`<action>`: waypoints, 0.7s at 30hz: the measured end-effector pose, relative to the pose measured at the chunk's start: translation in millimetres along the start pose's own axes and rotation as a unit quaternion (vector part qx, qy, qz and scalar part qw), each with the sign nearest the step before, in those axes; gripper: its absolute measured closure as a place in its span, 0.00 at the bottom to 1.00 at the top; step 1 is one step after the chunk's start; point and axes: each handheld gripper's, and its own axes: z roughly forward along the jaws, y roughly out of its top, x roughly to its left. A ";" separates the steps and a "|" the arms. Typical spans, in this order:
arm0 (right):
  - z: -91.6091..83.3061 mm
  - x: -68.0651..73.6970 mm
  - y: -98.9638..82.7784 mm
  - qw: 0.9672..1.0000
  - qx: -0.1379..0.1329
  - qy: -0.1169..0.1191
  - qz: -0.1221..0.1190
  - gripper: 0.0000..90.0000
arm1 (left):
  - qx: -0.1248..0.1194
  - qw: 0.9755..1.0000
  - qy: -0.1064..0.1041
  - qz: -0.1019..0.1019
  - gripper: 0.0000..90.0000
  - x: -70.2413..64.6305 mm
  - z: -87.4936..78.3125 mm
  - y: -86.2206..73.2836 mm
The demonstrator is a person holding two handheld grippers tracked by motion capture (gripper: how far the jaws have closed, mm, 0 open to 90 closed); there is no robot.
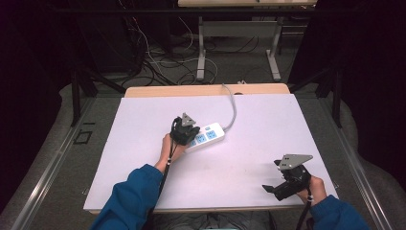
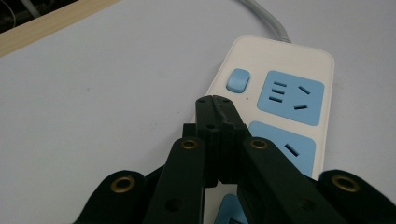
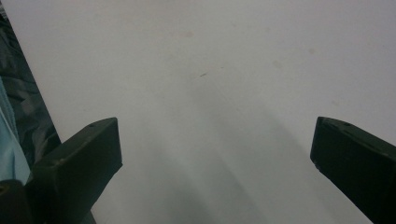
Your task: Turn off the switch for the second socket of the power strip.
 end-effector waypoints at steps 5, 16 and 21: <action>0.0 0.0 0.0 1.000 0.000 0.000 0.000 0.01 | -0.003 1.000 0.000 0.001 1.00 0.4 -2.1 2.4; 0.0 -0.1 -0.1 1.000 0.000 0.001 0.000 0.02 | 0.000 1.000 0.002 0.001 1.00 0.1 -2.5 2.9; 0.4 -0.1 -0.1 1.000 -0.002 0.000 -0.001 0.02 | 0.001 1.000 0.002 0.001 1.00 -0.5 -2.7 3.1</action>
